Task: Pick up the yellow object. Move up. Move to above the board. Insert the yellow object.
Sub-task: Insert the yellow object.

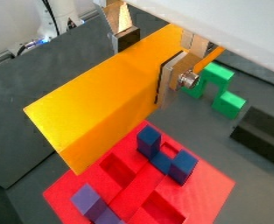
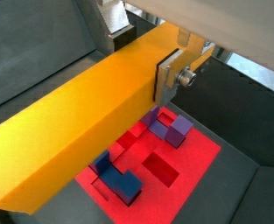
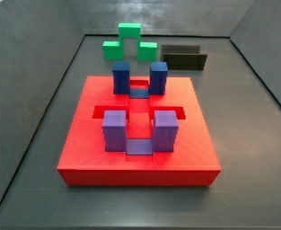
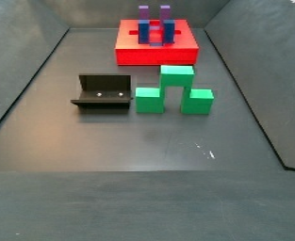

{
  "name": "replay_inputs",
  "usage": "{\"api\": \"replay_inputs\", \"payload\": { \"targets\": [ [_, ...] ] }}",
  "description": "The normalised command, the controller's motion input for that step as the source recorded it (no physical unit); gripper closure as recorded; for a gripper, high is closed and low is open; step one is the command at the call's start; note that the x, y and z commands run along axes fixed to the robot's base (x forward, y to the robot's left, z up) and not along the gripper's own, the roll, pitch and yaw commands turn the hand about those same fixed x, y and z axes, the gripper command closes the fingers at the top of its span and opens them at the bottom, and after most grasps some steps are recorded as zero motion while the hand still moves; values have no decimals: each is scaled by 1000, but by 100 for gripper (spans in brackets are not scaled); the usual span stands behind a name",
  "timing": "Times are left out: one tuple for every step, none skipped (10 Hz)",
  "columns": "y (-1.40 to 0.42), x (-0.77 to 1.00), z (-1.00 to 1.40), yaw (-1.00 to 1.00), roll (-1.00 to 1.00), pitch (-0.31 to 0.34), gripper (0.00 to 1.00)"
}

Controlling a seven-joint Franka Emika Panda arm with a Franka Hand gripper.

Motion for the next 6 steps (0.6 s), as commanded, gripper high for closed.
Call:
{"api": "replay_inputs", "payload": {
  "targets": [
    [-191, 0, -597, -14, -43, 0, 100],
    [-197, -40, -671, -34, -59, 0, 100],
    [-206, -29, -660, -43, -37, 0, 100],
    [-163, -63, -646, -43, -14, 0, 100],
    [-143, -43, -634, -29, 0, 0, 100],
    [-60, -63, -463, -9, 89, 0, 100]
  ]
}}
